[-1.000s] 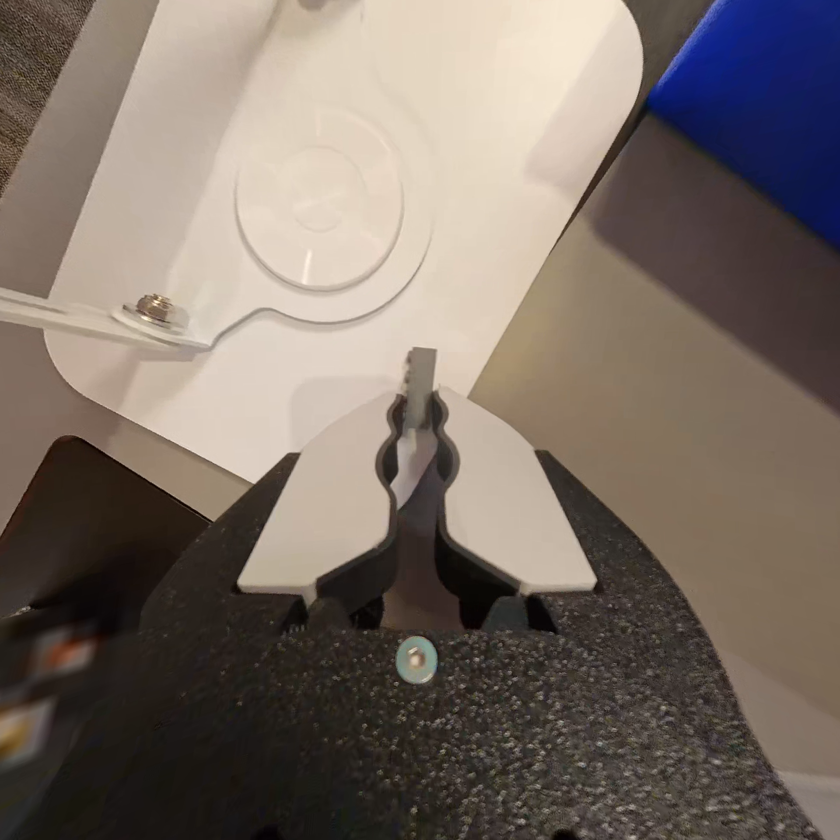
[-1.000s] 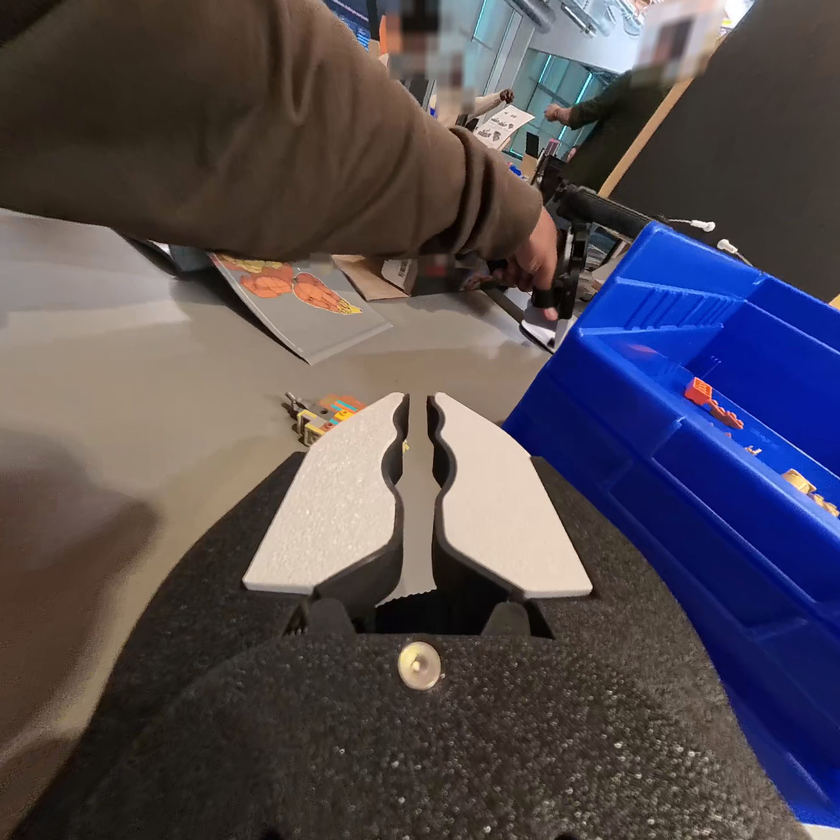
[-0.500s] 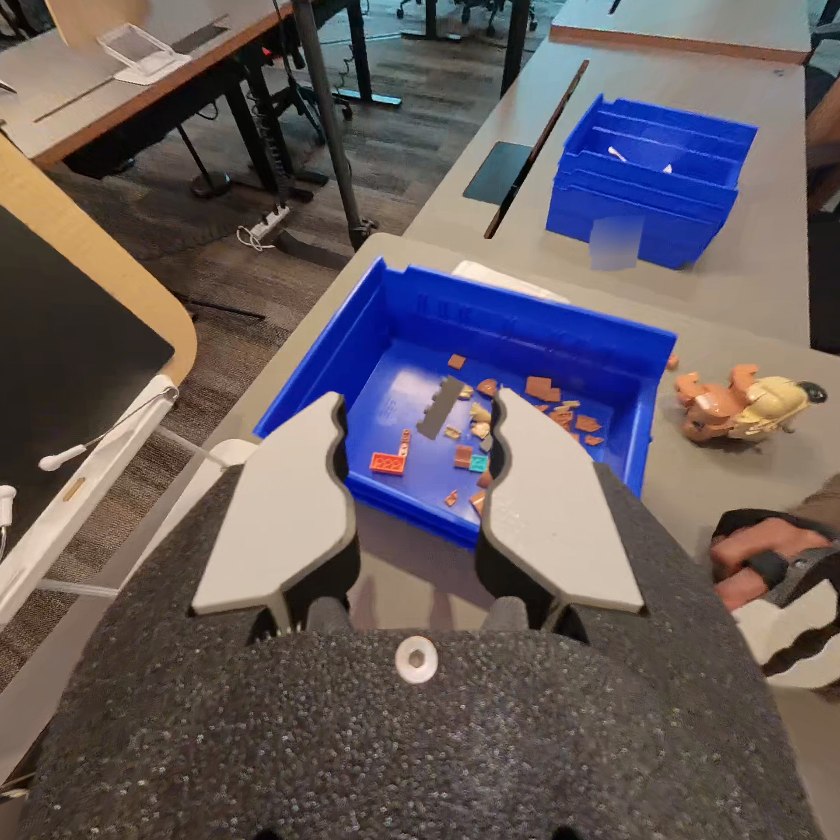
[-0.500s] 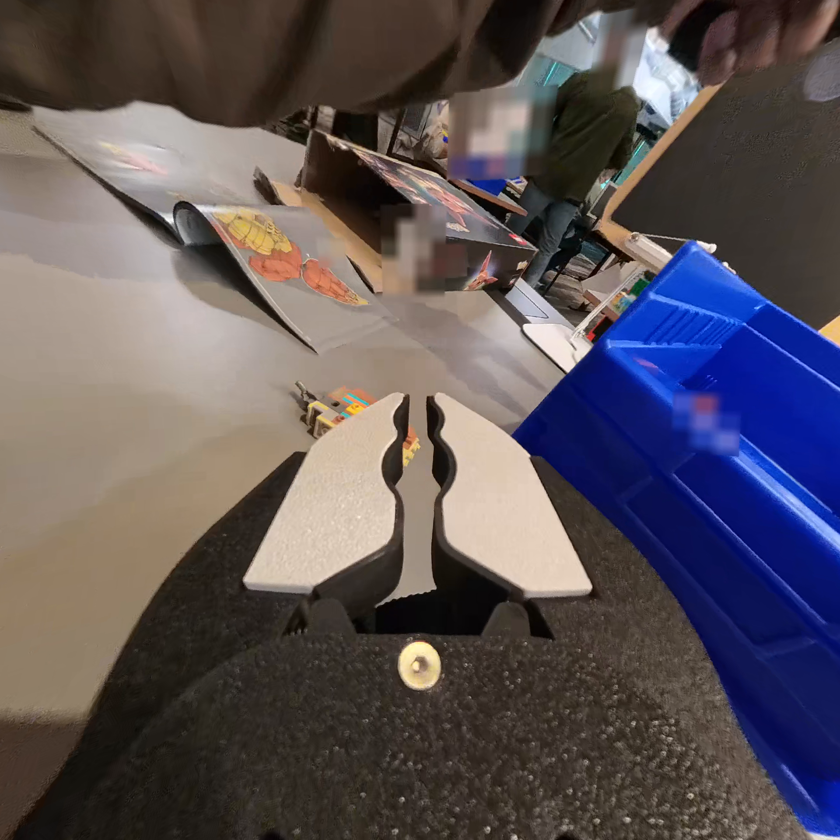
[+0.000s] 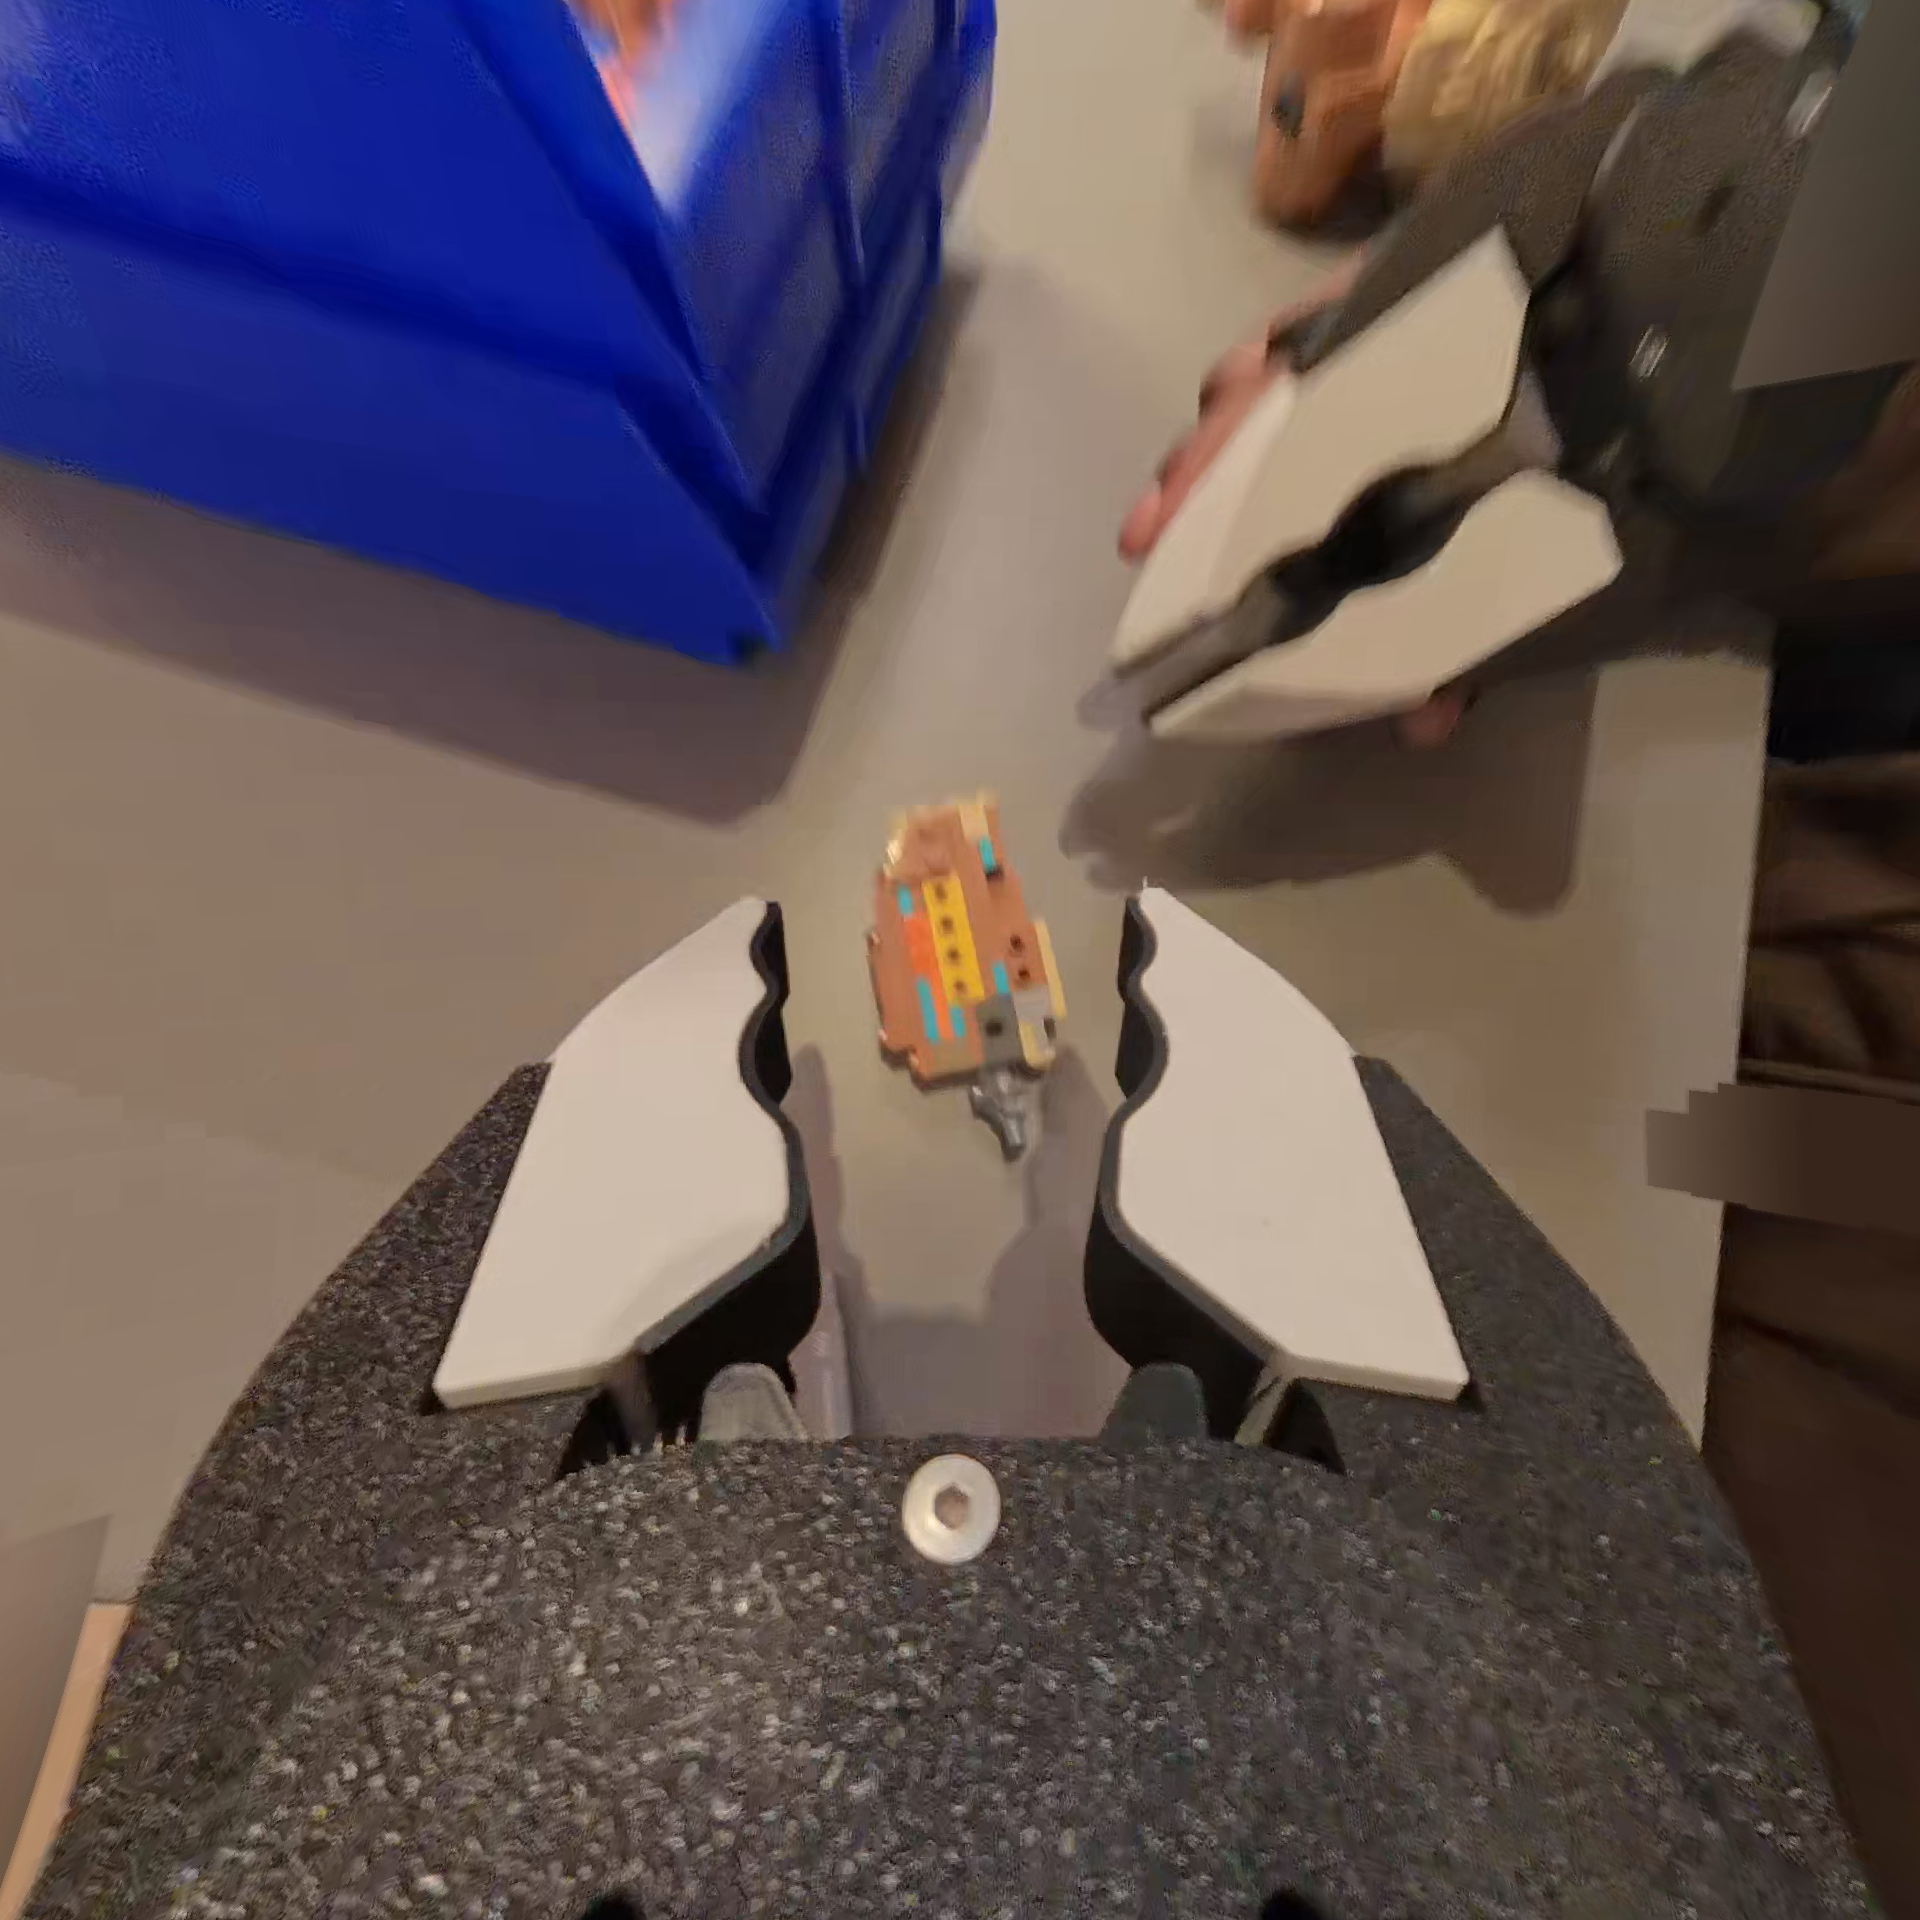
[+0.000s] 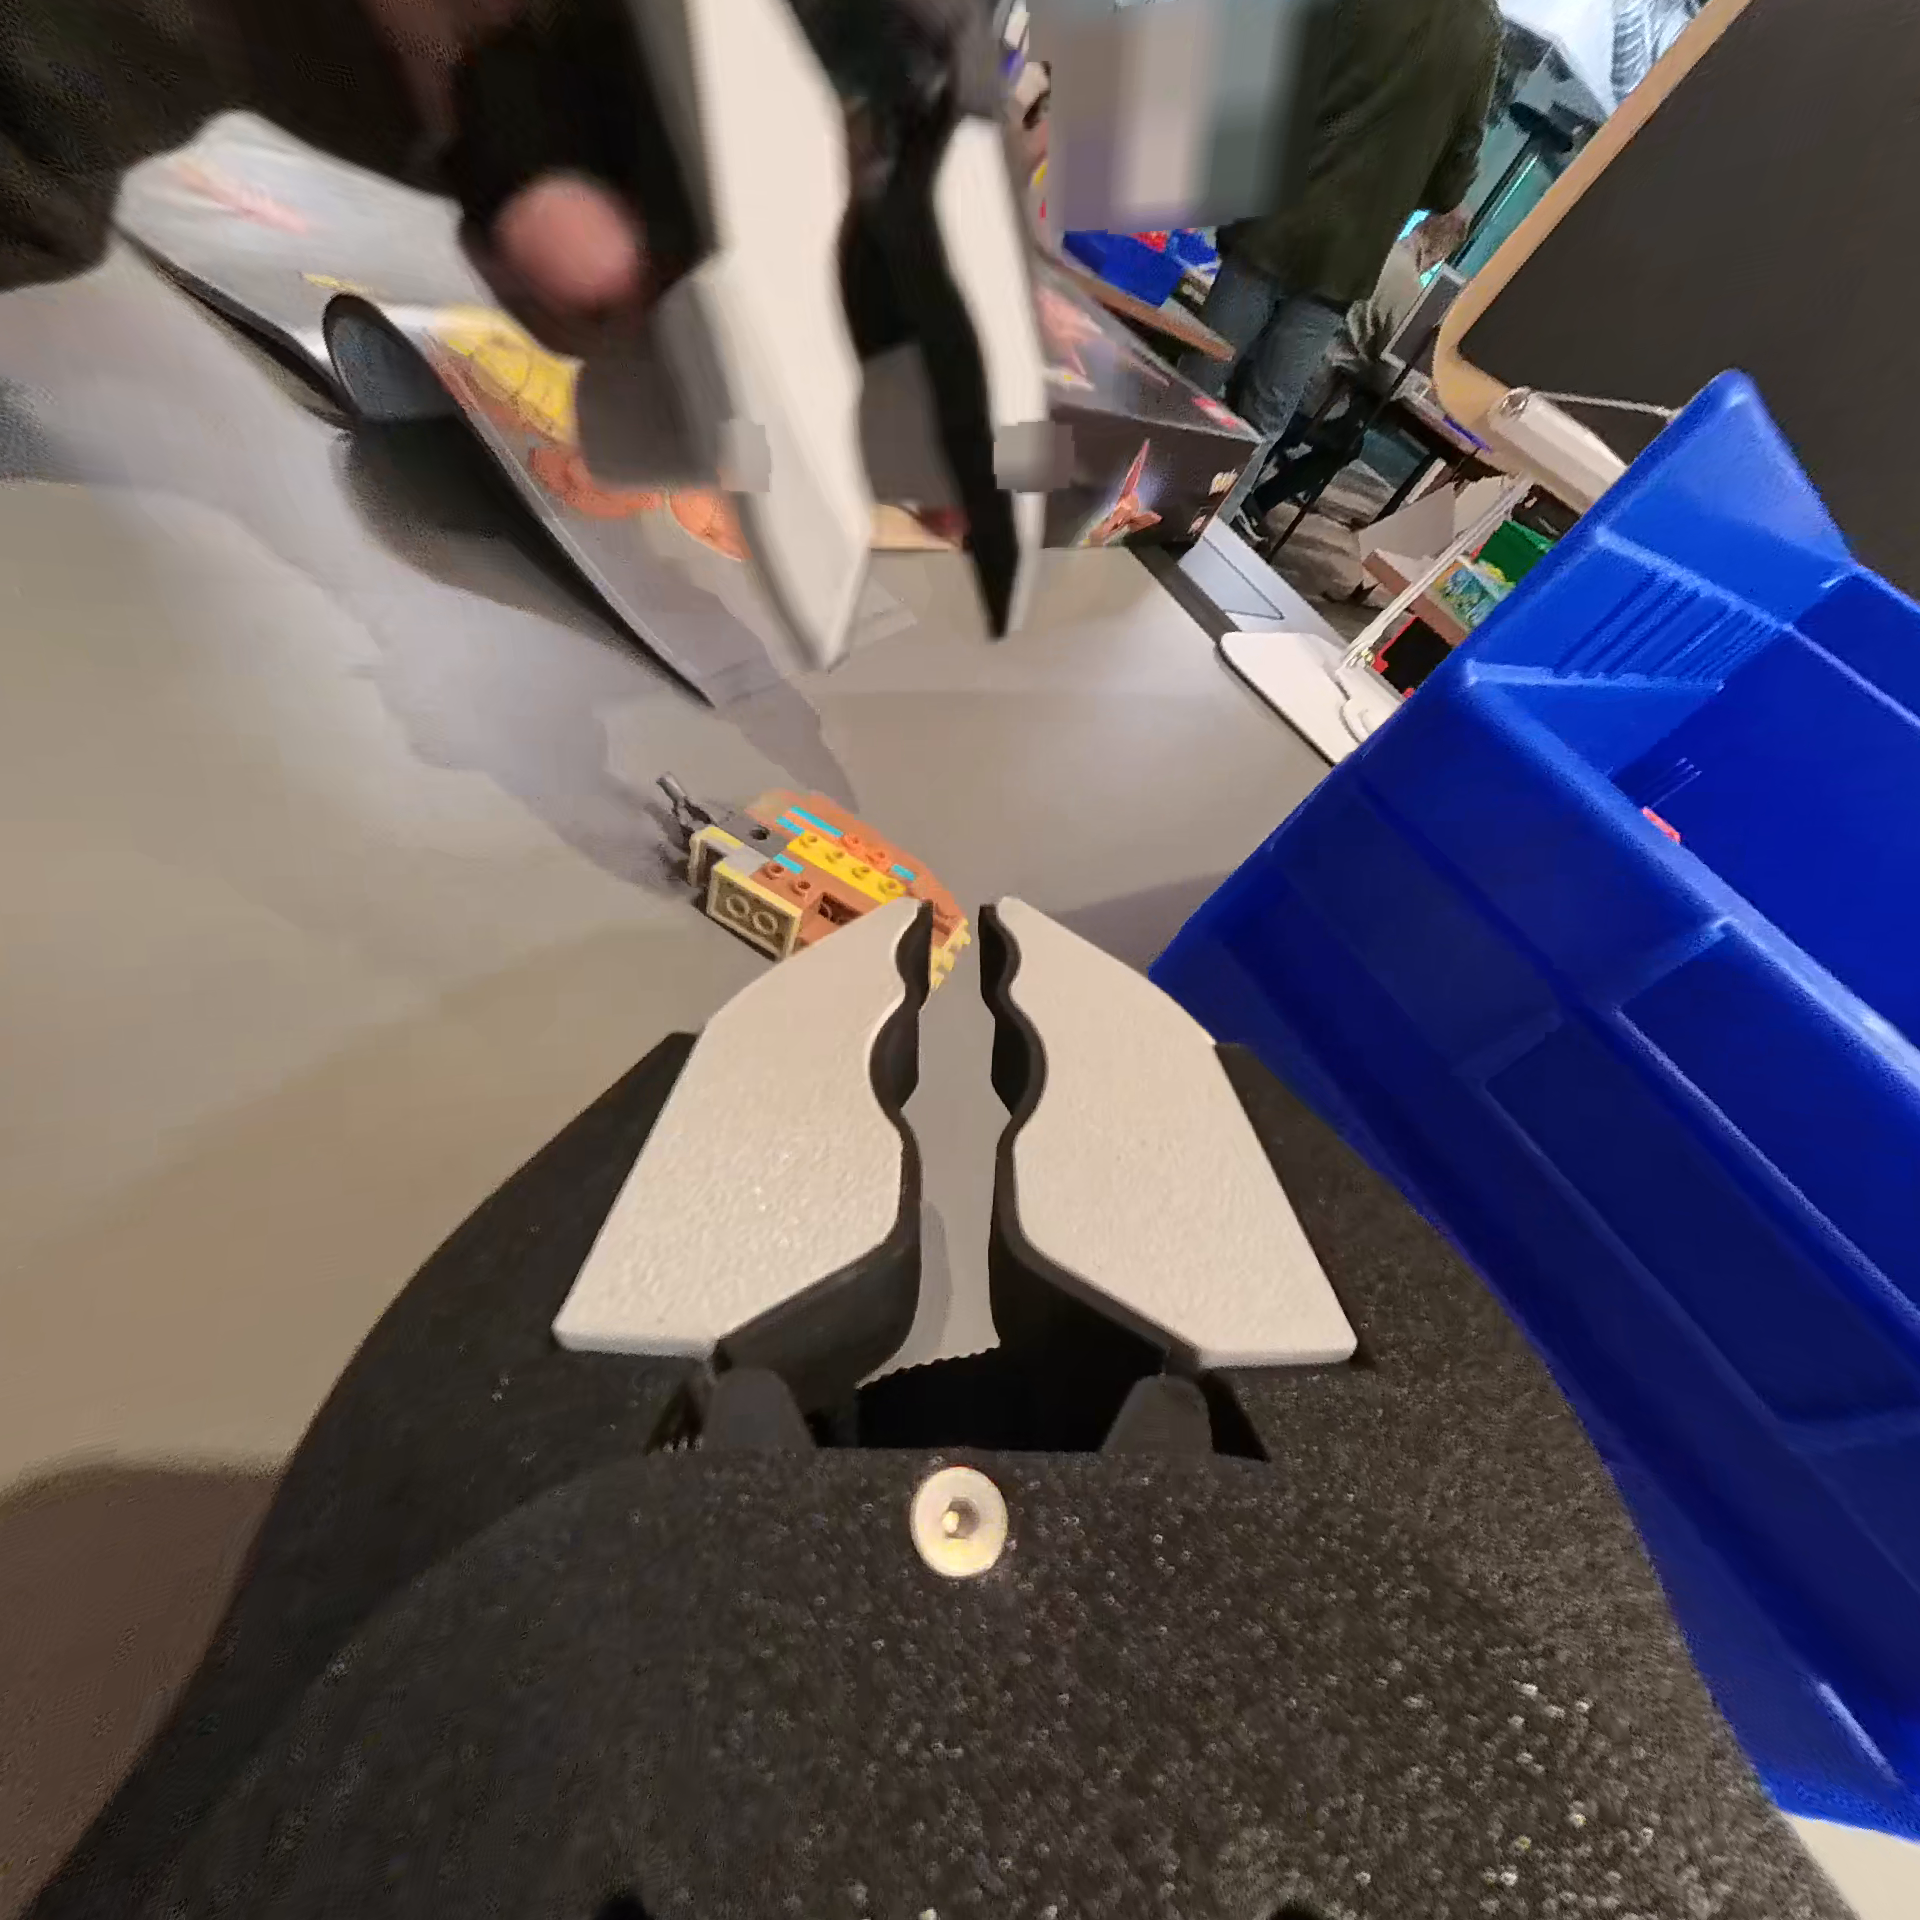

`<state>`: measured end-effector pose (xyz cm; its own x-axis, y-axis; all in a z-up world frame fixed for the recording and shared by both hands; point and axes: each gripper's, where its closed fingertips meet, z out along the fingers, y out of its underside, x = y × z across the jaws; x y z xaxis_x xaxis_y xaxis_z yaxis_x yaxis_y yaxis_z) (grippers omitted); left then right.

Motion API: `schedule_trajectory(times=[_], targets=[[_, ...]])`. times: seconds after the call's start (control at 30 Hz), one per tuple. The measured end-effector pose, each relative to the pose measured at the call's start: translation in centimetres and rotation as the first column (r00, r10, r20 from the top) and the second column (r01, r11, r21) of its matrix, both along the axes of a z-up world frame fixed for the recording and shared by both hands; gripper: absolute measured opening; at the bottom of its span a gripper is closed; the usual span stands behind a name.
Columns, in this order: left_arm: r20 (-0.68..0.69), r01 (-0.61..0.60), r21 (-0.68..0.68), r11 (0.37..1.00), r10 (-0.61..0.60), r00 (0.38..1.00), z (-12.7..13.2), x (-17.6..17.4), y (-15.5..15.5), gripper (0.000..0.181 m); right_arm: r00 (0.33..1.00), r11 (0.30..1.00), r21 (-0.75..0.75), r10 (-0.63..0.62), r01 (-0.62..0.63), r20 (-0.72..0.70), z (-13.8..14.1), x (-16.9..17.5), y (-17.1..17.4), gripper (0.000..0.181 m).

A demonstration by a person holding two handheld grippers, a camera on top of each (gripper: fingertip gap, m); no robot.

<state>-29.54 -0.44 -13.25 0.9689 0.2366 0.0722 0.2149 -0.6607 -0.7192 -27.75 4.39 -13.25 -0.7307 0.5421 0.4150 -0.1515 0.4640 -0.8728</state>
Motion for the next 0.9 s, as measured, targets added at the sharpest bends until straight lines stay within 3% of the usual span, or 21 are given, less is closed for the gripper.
schedule_trajectory(times=[0.07,0.3,0.33,0.47,0.57,0.67,0.73,0.9], targets=[[0.008,-0.013,-0.046,0.999,0.013,1.000,-2.5,0.7,-0.3,0.065,1.000,1.000,0.011,-0.008,0.008,0.011,-0.3,-0.3,0.0,0.009],[-0.025,-0.028,-0.207,0.978,0.024,0.999,-7.3,0.5,0.8,0.070,0.998,0.998,-0.001,-0.064,0.064,0.025,0.5,-2.4,0.0,0.011],[-0.022,-0.046,-0.184,0.982,0.042,0.999,-7.2,0.2,1.1,0.054,0.998,0.998,-0.004,-0.063,0.064,0.022,0.9,-2.7,-0.2,0.011],[-0.013,-0.088,-0.155,0.984,0.088,0.996,-6.9,-1.3,1.2,0.053,0.996,0.998,-0.005,-0.063,0.063,-0.062,3.1,-4.5,-1.9,0.011],[-0.031,-0.238,0.031,0.971,0.238,0.971,-4.0,-4.1,1.2,0.053,0.969,0.995,-0.048,-0.091,0.083,-0.229,6.8,-5.8,-3.2,0.011],[0.005,-0.421,0.371,0.827,0.452,0.892,1.0,-7.4,0.4,0.053,0.929,0.984,-0.161,-0.123,0.070,-0.349,9.9,-6.6,-4.3,0.012],[0.018,-0.453,0.535,0.713,0.527,0.850,3.0,-8.2,-0.7,0.053,0.918,0.969,-0.245,-0.129,0.036,-0.374,10.3,-6.7,-4.9,0.011],[0.121,-0.458,0.713,0.531,0.549,0.827,4.6,-7.9,-2.2,0.053,0.936,0.961,-0.277,-0.091,-0.008,-0.341,6.7,-6.1,-5.0,0.010]])
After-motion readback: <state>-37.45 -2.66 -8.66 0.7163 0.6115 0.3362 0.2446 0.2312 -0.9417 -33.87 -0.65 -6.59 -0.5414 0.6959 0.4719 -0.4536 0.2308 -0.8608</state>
